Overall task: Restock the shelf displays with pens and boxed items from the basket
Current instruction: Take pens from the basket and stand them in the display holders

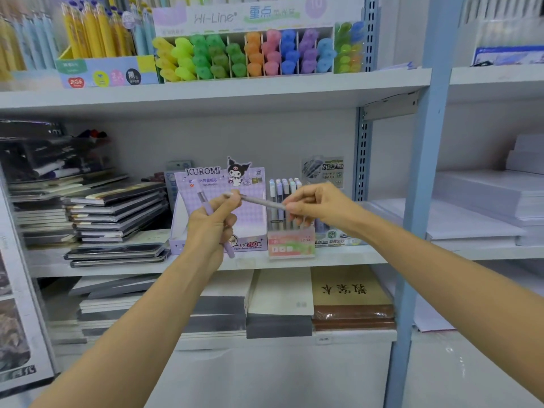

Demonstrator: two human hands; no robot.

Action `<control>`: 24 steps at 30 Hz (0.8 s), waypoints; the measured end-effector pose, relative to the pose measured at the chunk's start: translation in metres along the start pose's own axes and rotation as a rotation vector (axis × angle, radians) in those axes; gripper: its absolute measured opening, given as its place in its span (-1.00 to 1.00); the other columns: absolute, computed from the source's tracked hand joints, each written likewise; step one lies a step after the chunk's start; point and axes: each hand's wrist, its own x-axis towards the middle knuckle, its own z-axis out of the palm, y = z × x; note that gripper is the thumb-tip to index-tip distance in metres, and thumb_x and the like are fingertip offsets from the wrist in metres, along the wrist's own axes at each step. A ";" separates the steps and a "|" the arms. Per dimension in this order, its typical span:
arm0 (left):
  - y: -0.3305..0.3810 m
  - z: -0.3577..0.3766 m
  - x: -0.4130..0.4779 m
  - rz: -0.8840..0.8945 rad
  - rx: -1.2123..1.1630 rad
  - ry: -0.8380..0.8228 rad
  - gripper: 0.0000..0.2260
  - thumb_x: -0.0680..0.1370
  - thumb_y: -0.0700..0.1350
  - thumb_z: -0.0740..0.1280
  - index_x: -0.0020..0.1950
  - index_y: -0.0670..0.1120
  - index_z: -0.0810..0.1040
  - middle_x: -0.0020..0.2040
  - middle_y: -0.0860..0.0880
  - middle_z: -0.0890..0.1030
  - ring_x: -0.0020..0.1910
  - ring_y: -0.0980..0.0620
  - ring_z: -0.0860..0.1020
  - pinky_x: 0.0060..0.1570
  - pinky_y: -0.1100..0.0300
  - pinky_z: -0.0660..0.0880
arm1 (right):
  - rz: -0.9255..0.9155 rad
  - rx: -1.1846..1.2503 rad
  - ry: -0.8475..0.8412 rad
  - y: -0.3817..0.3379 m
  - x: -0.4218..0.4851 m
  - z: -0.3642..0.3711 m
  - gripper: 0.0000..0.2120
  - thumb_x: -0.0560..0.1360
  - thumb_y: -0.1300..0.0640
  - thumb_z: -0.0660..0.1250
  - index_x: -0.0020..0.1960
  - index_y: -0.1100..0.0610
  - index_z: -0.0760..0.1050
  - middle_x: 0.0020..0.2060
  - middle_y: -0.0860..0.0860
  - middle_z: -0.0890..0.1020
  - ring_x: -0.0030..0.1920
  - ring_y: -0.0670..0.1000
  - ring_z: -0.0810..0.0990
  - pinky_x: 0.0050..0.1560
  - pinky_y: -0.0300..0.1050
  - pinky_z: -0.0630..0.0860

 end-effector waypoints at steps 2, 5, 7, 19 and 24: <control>0.000 0.006 -0.003 0.002 -0.030 -0.017 -0.94 0.53 -0.17 0.39 -0.04 -0.11 0.64 -0.22 -0.02 0.47 -0.48 0.17 0.28 -0.62 0.39 0.17 | -0.017 0.015 -0.033 0.003 -0.003 0.005 -0.86 0.53 0.21 0.36 0.07 0.20 0.59 -0.20 0.09 0.71 -0.23 -0.02 0.65 -0.18 -0.22 0.61; 0.000 0.015 -0.006 0.005 -0.012 -0.060 -0.92 0.55 -0.14 0.37 -0.04 -0.09 0.67 -0.19 -0.05 0.45 -0.45 0.15 0.26 -0.61 0.39 0.18 | -0.031 0.035 -0.088 0.003 -0.005 0.009 -0.89 0.53 0.18 0.37 0.04 0.17 0.59 -0.17 0.11 0.71 -0.18 0.02 0.67 -0.12 -0.19 0.61; 0.001 0.017 -0.008 0.020 0.066 -0.098 -0.89 0.57 -0.11 0.35 -0.05 -0.06 0.67 -0.15 -0.12 0.40 -0.43 0.14 0.23 -0.59 0.39 0.18 | -0.033 -0.011 -0.113 0.001 -0.005 0.011 -0.87 0.53 0.14 0.37 0.03 0.16 0.60 -0.15 0.07 0.71 -0.16 0.01 0.67 -0.09 -0.19 0.61; -0.005 0.027 -0.006 0.113 0.370 -0.261 -0.89 0.57 -0.07 0.37 -0.09 -0.04 0.68 -0.43 0.07 0.45 -0.44 0.10 0.24 -0.51 0.33 0.22 | -0.185 -0.081 0.106 -0.029 0.011 0.024 -0.83 0.56 0.13 0.34 0.07 0.19 0.60 -0.10 0.07 0.66 -0.11 -0.06 0.64 0.00 -0.20 0.59; -0.009 0.024 0.009 -0.058 0.191 -0.166 -0.78 0.48 -0.04 0.22 -0.07 -0.14 0.59 -0.37 0.00 0.51 -0.43 0.07 0.35 -0.54 0.26 0.31 | -0.269 0.086 0.475 -0.028 0.019 0.005 -0.82 0.61 0.21 0.25 0.11 0.31 0.51 -0.14 0.12 0.65 -0.18 -0.10 0.63 -0.14 -0.27 0.56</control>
